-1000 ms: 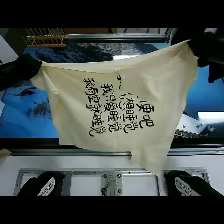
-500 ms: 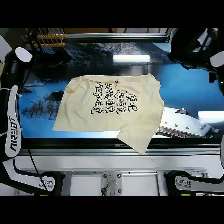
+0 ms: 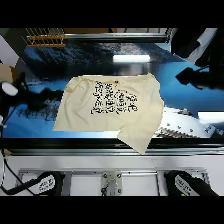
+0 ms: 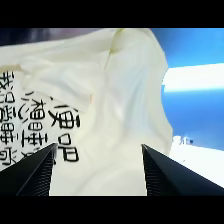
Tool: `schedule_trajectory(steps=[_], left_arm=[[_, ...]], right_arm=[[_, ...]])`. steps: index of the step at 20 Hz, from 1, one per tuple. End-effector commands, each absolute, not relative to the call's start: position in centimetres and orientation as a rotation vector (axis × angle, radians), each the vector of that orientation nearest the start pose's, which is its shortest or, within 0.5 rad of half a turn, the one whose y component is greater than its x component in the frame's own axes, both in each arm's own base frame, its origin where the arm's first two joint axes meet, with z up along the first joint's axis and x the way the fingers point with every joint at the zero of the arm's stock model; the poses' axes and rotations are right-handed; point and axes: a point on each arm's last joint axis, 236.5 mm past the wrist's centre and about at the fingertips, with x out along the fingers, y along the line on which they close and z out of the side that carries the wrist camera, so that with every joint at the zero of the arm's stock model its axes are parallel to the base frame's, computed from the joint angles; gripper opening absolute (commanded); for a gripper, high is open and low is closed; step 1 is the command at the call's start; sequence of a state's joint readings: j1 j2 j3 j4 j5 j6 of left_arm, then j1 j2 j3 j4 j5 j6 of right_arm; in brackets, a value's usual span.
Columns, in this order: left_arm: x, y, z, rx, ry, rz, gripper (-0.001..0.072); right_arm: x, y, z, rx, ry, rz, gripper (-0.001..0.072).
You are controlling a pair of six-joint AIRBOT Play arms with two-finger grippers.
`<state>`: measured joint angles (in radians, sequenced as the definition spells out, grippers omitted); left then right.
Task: Fold the clothes and pants, and hang the long-sleeved shirts on hangers.
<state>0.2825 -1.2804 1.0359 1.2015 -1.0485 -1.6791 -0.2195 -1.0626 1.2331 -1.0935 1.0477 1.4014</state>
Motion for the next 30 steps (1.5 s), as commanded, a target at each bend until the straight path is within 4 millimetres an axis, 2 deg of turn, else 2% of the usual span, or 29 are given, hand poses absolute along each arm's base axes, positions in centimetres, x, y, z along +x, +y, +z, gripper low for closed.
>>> schedule_trajectory(steps=[1,3,5,8,11,14,17,18,21,22,24,26,28,30], left_arm=[[29.1,4.2,-7.9,-0.779,1.311,0.306,0.0682],[27.3,4.4,-9.5,-0.886,1.266,0.375,0.0682],[27.1,4.0,-10.1,-0.977,1.2,0.4,0.0683],[27.7,3.7,-10.6,-1.048,1.144,0.42,0.0682],[28.4,3.4,-11.3,-1.084,1.166,0.412,0.0683],[30.5,2.4,-11.1,-1.054,1.17,0.35,0.0682],[31.7,1.0,-11.8,-1.02,1.192,0.323,0.0681],[32.0,0.7,-11.9,-1.011,1.202,0.313,0.0658],[32.8,0.6,-11.1,-0.994,1.196,0.292,0.0155],[33.1,0.8,-10.5,-0.987,1.175,0.286,0.0009],[33.6,1.3,-9.1,-0.952,1.122,0.278,0.0007],[33.3,1.8,-8.1,-0.889,1.109,0.265,0.0007],[32.9,1.9,-7.3,-0.847,1.107,0.249,0.0007],[32.9,1.8,-6.7,-0.834,1.095,0.237,0.0007]], right_arm=[[36.5,1.6,13.0,0.332,0.857,0.157,0.0583],[35.7,1.9,12.2,0.344,0.869,0.161,0.0583],[35.6,2.5,12.2,0.372,0.869,0.177,0.0583],[36.2,3.2,13.0,0.417,0.833,0.197,0.0583],[36.4,3.3,13.2,0.428,0.825,0.203,0.0583],[36.4,3.3,13.2,0.428,0.825,0.202,0.0583],[36.3,3.3,13.1,0.428,0.829,0.203,0.0583],[36.3,3.3,13.1,0.428,0.829,0.203,0.0583],[36.3,3.3,13.1,0.428,0.829,0.202,0.0583],[36.3,3.2,13.0,0.424,0.83,0.197,0.0583],[36.1,2.3,12.3,0.396,0.848,0.167,0.0583],[35.3,-0.2,9.7,0.444,0.906,0.058,0.0584],[33.5,-2.8,5.0,0.514,1.017,-0.049,0.0584],[31.5,-4.1,-0.5,0.601,1.148,-0.113,0.0589]])
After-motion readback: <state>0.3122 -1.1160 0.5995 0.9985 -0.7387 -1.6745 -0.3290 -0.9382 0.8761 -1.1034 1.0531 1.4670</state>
